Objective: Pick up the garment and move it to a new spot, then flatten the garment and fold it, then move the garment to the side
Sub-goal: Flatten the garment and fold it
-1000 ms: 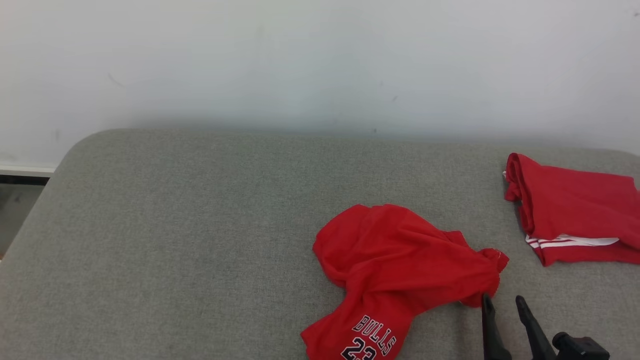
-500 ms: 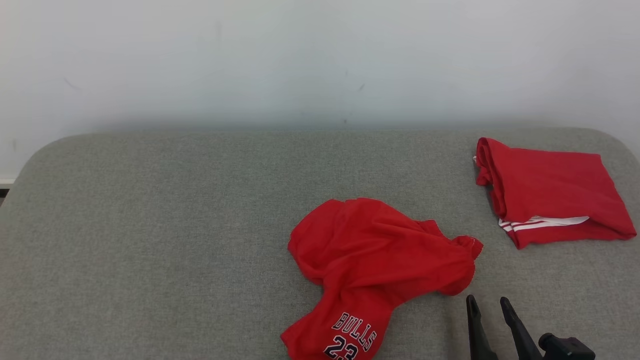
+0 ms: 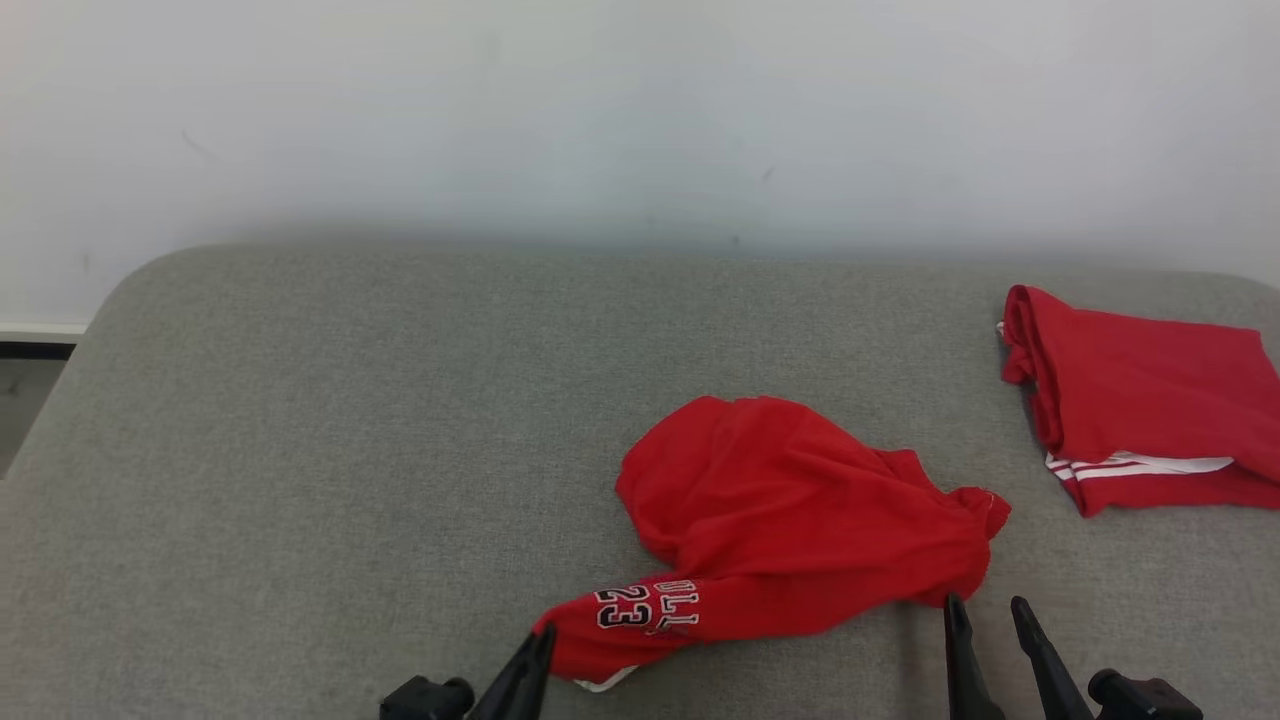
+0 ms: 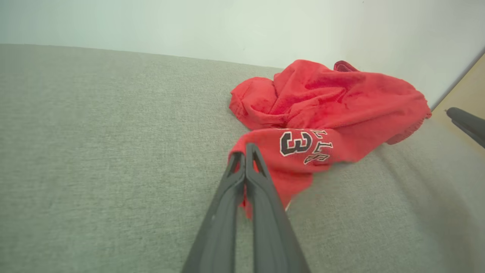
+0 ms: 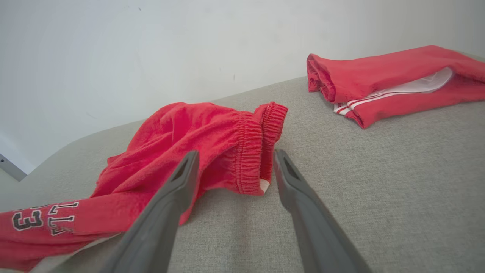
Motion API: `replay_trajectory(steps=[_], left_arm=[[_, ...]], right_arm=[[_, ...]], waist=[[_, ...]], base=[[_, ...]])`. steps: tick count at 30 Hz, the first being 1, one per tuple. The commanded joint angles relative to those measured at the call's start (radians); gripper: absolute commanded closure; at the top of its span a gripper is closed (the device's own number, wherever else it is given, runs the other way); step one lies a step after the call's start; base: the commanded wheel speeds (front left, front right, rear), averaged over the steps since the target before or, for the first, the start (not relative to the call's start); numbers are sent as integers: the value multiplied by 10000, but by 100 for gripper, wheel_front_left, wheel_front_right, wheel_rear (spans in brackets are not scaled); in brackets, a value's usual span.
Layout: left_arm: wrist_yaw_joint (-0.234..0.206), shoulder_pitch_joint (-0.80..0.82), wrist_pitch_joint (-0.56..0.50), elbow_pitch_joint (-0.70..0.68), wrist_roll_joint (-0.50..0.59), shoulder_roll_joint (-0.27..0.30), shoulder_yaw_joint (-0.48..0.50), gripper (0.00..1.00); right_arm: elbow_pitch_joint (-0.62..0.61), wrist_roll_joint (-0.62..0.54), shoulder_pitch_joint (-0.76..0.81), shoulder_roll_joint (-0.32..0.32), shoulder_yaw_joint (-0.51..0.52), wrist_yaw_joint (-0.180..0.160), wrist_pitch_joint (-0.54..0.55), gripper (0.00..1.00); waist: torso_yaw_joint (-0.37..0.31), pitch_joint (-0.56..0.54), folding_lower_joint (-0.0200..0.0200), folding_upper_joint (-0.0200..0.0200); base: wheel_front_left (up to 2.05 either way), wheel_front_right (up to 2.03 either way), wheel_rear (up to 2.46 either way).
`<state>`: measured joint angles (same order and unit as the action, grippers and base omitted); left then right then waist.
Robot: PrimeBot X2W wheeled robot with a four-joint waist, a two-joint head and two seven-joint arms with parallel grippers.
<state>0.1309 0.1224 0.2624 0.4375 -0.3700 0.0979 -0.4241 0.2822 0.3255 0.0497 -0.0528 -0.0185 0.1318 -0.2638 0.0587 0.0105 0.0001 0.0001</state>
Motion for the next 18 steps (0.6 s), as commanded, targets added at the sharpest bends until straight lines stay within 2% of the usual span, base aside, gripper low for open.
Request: replay_trajectory(steps=[1,12,18], left_arm=[[-29,-154,25,-38,56,36,48,100],[-245,-1567,25,-1294,901,1045,1268,100],[-226,-1738,25,-1440,884,1102,1277,100]], right_arm=[[25,53,121,16,-21,-19,-11,0],[105,189,6,23,-107,-19,-11,0],[106,142,-39,27,0,-19,-11,0]], waist=[[161,14,-1,-1],[284,109,-1,-1],[140,177,-1,-1]], base=[[0,0,0],[0,0,0],[0,0,0]])
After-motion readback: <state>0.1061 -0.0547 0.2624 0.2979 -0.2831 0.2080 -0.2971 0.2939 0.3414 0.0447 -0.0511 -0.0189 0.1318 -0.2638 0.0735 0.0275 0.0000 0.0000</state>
